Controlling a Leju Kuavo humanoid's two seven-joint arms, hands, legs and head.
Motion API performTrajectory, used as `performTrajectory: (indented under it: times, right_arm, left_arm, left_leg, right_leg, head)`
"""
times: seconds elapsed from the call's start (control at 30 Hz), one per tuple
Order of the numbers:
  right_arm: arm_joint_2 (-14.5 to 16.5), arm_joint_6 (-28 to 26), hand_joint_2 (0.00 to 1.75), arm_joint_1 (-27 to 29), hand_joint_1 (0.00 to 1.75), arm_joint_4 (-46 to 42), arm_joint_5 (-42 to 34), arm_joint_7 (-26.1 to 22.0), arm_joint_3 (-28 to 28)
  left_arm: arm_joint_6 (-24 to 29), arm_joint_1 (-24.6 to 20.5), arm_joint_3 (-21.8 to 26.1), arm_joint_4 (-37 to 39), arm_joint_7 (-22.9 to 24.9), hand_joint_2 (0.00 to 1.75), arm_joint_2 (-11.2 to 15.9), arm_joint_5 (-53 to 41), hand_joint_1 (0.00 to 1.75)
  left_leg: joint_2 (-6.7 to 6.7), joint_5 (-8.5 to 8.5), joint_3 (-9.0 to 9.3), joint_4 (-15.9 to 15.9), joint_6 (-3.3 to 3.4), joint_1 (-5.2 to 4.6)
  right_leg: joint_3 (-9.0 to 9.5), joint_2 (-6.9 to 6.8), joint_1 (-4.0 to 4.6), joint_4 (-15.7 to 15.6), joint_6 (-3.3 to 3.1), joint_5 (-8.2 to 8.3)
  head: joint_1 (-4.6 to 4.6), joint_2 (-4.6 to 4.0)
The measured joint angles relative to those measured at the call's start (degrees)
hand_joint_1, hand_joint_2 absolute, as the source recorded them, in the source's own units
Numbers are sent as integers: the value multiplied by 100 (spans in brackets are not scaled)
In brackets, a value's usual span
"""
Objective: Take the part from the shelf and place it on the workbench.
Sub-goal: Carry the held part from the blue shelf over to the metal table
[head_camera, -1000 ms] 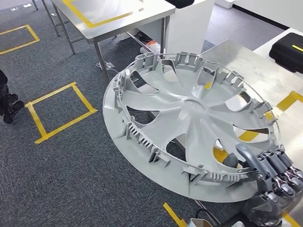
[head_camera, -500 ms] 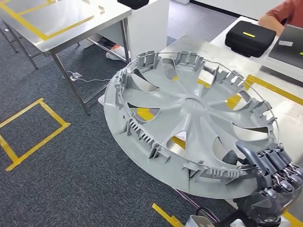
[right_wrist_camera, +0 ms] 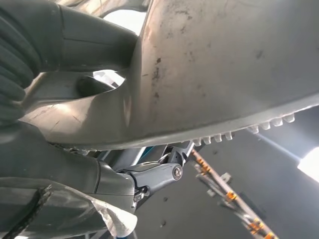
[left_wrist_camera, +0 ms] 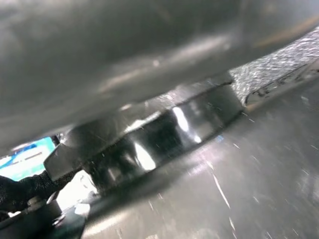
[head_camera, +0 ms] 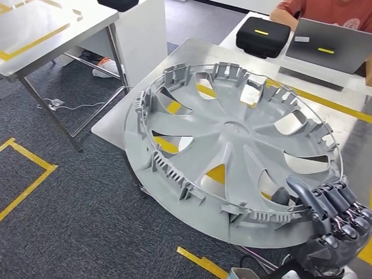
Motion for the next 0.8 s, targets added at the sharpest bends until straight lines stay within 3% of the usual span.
performTrajectory:
  times: [0.07, 0.13, 0.2, 0.27, 0.3, 0.33, 0.37, 0.4, 0.43, 0.5, 0.57, 0.63, 0.7, 0.8]
  right_arm:
    - [0, 0, 175, -5, 175, 2, 4, 0, 3]
    - [1, 0, 175, -1, 175, 2, 11, 1, 6]
    - [2, 0, 175, -2, 175, 0, 18, 1, 12]
    - [2, 0, 175, -6, 175, -2, 26, 2, 25]
    - [2, 0, 175, -6, 175, -1, 30, 3, 31]
    - [2, 0, 175, -5, 175, 1, 34, 3, 33]
    - [2, 0, 175, -3, 175, 3, 39, 3, 34]
    - [2, 0, 175, -2, 175, 6, 44, 3, 34]
    - [2, 0, 175, -1, 175, 8, 49, 3, 34]
    - [2, 0, 175, -3, 175, 10, 57, 3, 36]
    - [1, 0, 175, -2, 175, 11, 64, 3, 37]
    - [0, 0, 175, 6, 175, 11, 70, 3, 38]
    - [0, 0, 175, 11, 175, 9, 72, 1, 38]
    - [-1, 0, 175, 1, 175, 11, 68, -3, 40]
  left_arm:
    - [0, -5, 0, 0, 0, 0, 2, -11, 0]
    - [0, -11, 0, 0, -1, 0, 3, -15, 0]
    - [-2, -20, 0, 0, -2, 0, -2, -17, 0]
    - [-5, -18, 0, 0, -3, 0, -4, -18, 0]
    - [-7, -12, 0, 0, -3, 0, -3, -18, 0]
    - [-7, -4, 0, 0, -3, 0, -1, -18, 0]
    - [-7, 3, 0, 0, -3, 0, 2, -18, 0]
    - [-7, 6, 0, 0, -3, 0, 3, -18, 0]
    - [-7, 7, 0, 0, -3, 0, 4, -18, 0]
    - [-8, 4, 0, 1, -3, 0, 9, -17, 0]
    - [-9, 2, 0, 1, -3, 0, 14, -16, 0]
    - [-8, -5, 0, 1, -2, 0, 6, -16, 0]
    - [-7, -16, 0, 2, -1, 0, -7, -16, 0]
    - [-7, -9, 0, 2, 0, 0, -19, -16, 0]
  left_leg:
    - [91, -34, 37, 13, -53, -32]
    - [156, -70, 69, 23, -107, -32]
    - [-20, -244, 11, 236, -162, -7]
    - [-283, -601, -287, 908, -183, 5]
    - [-338, -768, -491, 1325, -179, 5]
    - [-358, -852, -661, 1643, -168, 2]
    - [-367, -815, -751, 1768, -147, -4]
    - [-382, -663, -739, 1664, -117, -11]
    - [-434, -424, -627, 1346, -76, -22]
    - [-673, -19, -319, 546, 16, -34]
    - [-831, 84, -156, 147, 58, -44]
    - [-754, 82, -131, 82, 65, -43]
    - [-625, 122, -108, 3, 101, -15]
    - [-398, 143, -95, -45, 135, -4]
  right_leg:
    - [168, -106, 33, -276, -61, 16]
    - [175, 20, 35, -283, -134, 23]
    - [186, 146, 17, -296, -203, 35]
    - [194, 272, 13, -302, -255, 42]
    - [194, 345, 23, -301, -269, 42]
    - [198, 424, 34, -300, -276, 42]
    - [204, 509, 47, -299, -279, 42]
    - [214, 596, 57, -298, -279, 42]
    - [226, 680, 64, -298, -279, 42]
    - [233, 827, 71, -290, -271, 42]
    - [200, 942, 60, -281, -236, 52]
    - [151, 1042, 46, -288, -173, 70]
    - [49, 894, 59, -153, -118, -26]
    - [-420, 453, 44, 801, -35, -526]
  head:
    - [-10, 0]
    - [-14, 0]
    - [-27, 0]
    - [-46, 0]
    - [-50, 0]
    - [-50, 0]
    - [-51, 0]
    - [-51, 0]
    - [-51, 0]
    - [-48, 0]
    - [-48, 0]
    - [-50, 0]
    - [-26, 0]
    - [24, 0]
